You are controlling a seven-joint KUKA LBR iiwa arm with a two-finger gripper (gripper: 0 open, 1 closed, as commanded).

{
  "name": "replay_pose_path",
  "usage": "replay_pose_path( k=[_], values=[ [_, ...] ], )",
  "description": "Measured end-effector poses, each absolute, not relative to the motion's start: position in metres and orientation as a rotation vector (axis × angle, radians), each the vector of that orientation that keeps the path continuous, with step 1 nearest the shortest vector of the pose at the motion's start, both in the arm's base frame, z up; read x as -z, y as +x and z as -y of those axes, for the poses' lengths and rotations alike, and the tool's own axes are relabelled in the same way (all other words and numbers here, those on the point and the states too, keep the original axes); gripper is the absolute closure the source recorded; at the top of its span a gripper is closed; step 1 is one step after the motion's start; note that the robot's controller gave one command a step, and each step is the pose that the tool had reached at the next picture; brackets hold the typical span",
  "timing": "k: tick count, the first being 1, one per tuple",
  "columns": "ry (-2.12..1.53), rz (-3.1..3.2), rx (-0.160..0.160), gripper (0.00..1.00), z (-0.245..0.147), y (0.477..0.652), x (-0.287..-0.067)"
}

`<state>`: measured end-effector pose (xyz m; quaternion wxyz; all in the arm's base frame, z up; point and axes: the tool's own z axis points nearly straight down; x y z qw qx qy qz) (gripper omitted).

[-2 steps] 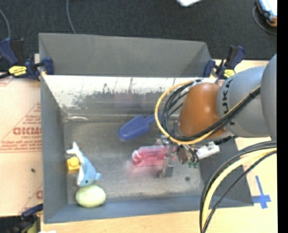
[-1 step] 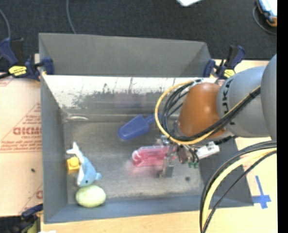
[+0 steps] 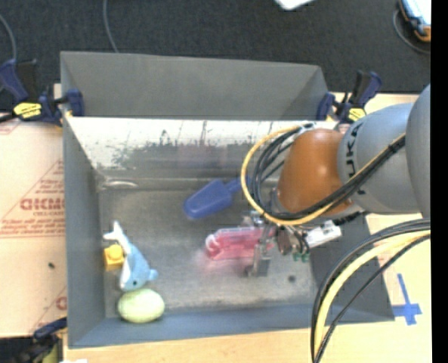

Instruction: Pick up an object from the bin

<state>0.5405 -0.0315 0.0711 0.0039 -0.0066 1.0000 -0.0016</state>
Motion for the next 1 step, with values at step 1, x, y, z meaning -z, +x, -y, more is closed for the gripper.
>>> replay_pose_path(
  k=[1],
  values=[
    [-0.022,-3.134,0.005,1.0,0.0315,0.5405,-0.0711]
  ],
)
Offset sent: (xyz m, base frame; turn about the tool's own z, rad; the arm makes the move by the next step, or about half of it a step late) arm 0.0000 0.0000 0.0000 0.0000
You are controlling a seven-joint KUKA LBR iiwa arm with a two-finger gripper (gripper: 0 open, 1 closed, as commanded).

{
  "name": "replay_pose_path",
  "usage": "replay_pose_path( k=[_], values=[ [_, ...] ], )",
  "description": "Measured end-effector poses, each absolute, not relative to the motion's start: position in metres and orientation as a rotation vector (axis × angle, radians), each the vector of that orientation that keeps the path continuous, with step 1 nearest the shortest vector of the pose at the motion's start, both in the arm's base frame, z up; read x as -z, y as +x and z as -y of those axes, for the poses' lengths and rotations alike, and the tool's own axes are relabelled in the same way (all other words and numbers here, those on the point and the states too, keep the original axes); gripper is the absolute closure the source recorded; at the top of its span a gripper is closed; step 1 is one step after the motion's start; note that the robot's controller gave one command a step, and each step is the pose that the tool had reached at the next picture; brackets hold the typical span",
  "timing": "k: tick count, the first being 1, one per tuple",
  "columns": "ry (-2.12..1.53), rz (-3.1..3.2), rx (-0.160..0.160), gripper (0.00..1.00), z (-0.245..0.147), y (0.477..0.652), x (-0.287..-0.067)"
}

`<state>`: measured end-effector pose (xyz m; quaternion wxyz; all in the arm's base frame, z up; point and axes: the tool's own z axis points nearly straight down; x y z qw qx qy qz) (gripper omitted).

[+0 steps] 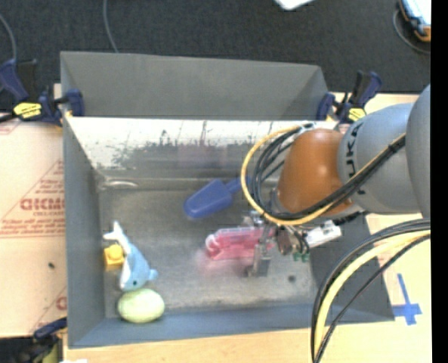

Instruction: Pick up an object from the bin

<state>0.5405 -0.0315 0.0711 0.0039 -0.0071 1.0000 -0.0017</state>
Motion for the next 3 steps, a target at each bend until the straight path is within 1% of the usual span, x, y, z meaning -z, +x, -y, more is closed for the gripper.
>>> replay_pose_path(
  k=[3],
  values=[
    [-0.026,-3.134,0.005,1.0,0.0316,0.5406,-0.0711]
  ],
)
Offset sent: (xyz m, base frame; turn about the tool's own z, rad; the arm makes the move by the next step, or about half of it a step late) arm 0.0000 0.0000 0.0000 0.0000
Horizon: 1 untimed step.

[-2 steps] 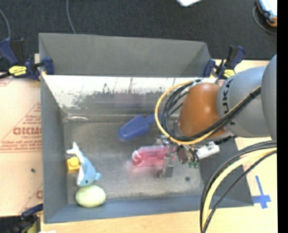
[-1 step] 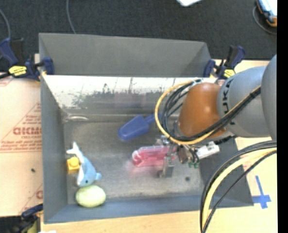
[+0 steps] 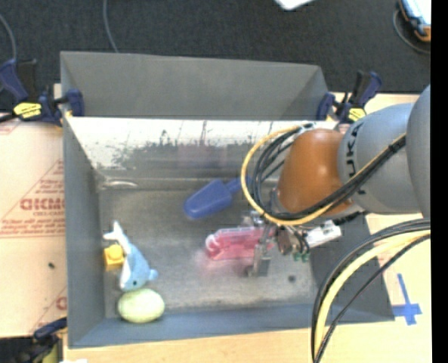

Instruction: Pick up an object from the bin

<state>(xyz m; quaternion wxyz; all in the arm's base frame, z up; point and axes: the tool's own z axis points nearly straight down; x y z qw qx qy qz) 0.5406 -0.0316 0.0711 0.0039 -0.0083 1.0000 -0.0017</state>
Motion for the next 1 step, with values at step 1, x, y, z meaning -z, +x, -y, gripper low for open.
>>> replay_pose_path(
  k=[1],
  values=[
    [-0.027,-3.134,0.006,1.0,0.0316,0.5406,-0.0711]
  ],
)
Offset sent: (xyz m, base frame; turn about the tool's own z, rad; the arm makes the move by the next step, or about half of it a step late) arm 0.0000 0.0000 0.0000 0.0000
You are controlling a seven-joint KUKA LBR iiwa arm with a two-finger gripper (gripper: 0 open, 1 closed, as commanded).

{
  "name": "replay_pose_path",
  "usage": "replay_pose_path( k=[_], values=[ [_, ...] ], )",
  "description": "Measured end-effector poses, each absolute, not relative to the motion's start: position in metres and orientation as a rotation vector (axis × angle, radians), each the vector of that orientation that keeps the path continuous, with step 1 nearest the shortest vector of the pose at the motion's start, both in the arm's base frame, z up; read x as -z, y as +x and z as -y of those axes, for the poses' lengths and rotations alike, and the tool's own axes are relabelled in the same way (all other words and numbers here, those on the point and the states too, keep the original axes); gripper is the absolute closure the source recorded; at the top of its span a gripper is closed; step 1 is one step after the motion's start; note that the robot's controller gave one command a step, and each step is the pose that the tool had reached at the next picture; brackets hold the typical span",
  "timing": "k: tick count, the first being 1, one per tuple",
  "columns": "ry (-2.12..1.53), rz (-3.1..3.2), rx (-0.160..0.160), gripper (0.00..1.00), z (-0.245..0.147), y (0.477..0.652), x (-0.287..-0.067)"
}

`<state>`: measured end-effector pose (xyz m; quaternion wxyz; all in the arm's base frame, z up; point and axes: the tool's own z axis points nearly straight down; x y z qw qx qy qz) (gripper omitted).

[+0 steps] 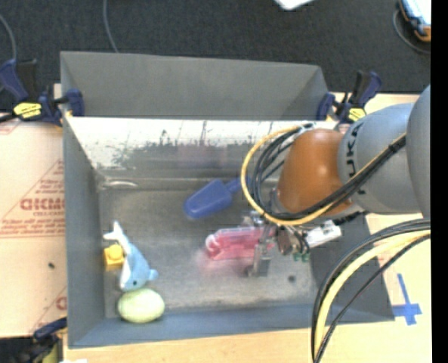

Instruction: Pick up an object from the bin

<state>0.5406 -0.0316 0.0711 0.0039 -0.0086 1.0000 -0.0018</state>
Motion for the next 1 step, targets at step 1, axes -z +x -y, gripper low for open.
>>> replay_pose_path(
  k=[1],
  values=[
    [-0.027,-3.134,0.006,1.0,0.0316,0.5406,-0.0711]
  ],
)
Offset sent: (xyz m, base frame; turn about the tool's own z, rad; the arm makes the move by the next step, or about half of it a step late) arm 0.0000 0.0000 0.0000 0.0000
